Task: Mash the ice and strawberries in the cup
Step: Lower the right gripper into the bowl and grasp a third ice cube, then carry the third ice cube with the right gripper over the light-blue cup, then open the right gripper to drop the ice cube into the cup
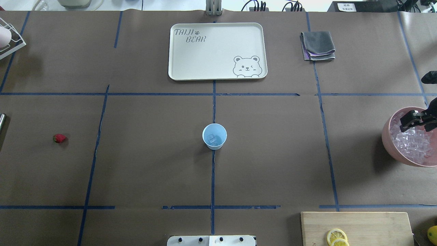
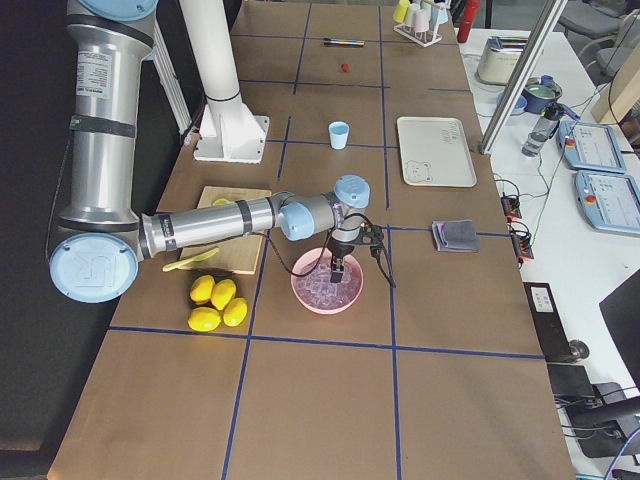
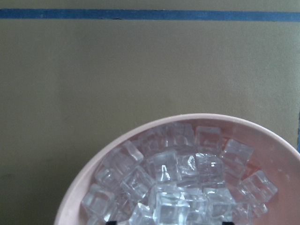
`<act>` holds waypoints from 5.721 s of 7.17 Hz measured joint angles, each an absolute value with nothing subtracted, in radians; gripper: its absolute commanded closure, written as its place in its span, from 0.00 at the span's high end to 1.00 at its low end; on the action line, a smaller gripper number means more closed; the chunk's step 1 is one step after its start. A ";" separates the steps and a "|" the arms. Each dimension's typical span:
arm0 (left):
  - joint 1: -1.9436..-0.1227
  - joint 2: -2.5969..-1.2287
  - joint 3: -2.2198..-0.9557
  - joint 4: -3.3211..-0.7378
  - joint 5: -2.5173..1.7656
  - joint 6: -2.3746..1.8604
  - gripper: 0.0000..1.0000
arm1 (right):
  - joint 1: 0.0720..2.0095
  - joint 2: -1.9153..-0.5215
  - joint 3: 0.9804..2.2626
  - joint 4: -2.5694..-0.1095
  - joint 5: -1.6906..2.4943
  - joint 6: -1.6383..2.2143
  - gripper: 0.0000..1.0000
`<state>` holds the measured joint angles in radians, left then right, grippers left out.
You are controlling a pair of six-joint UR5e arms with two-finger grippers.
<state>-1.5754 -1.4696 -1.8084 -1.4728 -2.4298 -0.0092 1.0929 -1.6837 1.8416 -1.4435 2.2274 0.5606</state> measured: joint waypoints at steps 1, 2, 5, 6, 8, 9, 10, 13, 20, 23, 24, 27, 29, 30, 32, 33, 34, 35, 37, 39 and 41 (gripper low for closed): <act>-1.575 -1.470 -1.810 -1.473 -2.430 -0.010 1.00 | 1.092 -1.683 1.835 -1.443 2.228 0.552 0.68; -1.575 -1.470 -1.812 -1.473 -2.430 -0.011 1.00 | 1.091 -1.677 1.823 -1.443 2.227 0.545 0.68; -1.575 -1.470 -1.812 -1.473 -2.430 -0.013 1.00 | 1.091 -1.647 1.793 -1.443 2.226 0.540 0.63; -1.575 -1.470 -1.812 -1.472 -2.430 -0.013 1.00 | 1.091 -1.646 1.792 -1.443 2.228 0.538 0.63; -1.575 -1.470 -1.815 -1.471 -2.430 -0.013 1.00 | 1.090 -1.649 1.791 -1.443 2.230 0.528 0.63; -1.575 -1.470 -1.816 -1.471 -2.430 -0.013 1.00 | 1.090 -1.651 1.791 -1.443 2.231 0.525 0.63; -1.575 -1.470 -1.816 -1.471 -2.430 -0.014 1.00 | 1.089 -1.652 1.791 -1.443 2.232 0.524 0.63; -1.575 -1.470 -1.818 -1.471 -2.430 -0.013 1.00 | 1.084 -1.652 1.790 -1.443 2.232 0.523 0.61; -1.576 -1.468 -1.825 -1.471 -2.430 -0.014 1.00 | 1.087 -1.675 1.848 -1.446 2.232 0.515 0.00; -1.582 -1.460 -1.836 -1.471 -2.430 -0.013 1.00 | 1.126 -1.762 2.066 -1.456 2.229 0.502 0.00; -1.583 -1.448 -1.844 -1.471 -2.430 -0.012 1.00 | 1.125 -1.738 2.095 -1.463 2.223 0.506 0.00; -1.583 -1.425 -1.857 -1.472 -2.429 -0.014 1.00 | 0.996 -1.410 2.099 -1.710 2.151 0.535 0.00; -1.583 -1.424 -1.849 -1.473 -2.429 -0.014 1.00 | 0.856 -1.112 2.045 -1.958 2.055 0.646 0.00; -1.582 -1.425 -1.846 -1.473 -2.429 -0.014 1.00 | 0.803 -1.020 2.009 -2.000 2.034 0.729 0.00; -1.582 -1.424 -1.842 -1.474 -2.429 -0.014 1.00 | 0.707 -0.904 1.947 -1.999 1.984 0.889 0.00; -1.582 -1.425 -1.841 -1.474 -2.429 -0.014 1.00 | 0.654 -0.861 1.895 -1.954 1.934 0.951 0.00; -1.582 -1.425 -1.840 -1.474 -2.428 -0.013 1.00 | 0.603 -0.815 1.828 -1.910 1.872 1.003 0.00; -1.582 -1.424 -1.839 -1.474 -2.428 -0.013 1.00 | 0.568 -0.768 1.760 -1.875 1.836 1.036 0.00; -1.582 -1.424 -1.832 -1.478 -2.428 -0.012 1.00 | 0.517 -0.702 1.652 -1.810 1.814 1.111 0.00; -1.581 -1.424 -1.824 -1.482 -2.428 -0.012 1.00 | 0.482 -0.680 1.606 -1.791 1.811 1.141 0.00; -1.581 -1.425 -1.823 -1.483 -2.428 -0.013 1.00 | 0.473 -0.678 1.597 -1.789 1.813 1.144 0.25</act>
<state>-1.5808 -1.4249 -1.8227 -1.4833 -2.4283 -0.0125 0.4725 -0.6781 1.5965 -1.7890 1.8131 1.1437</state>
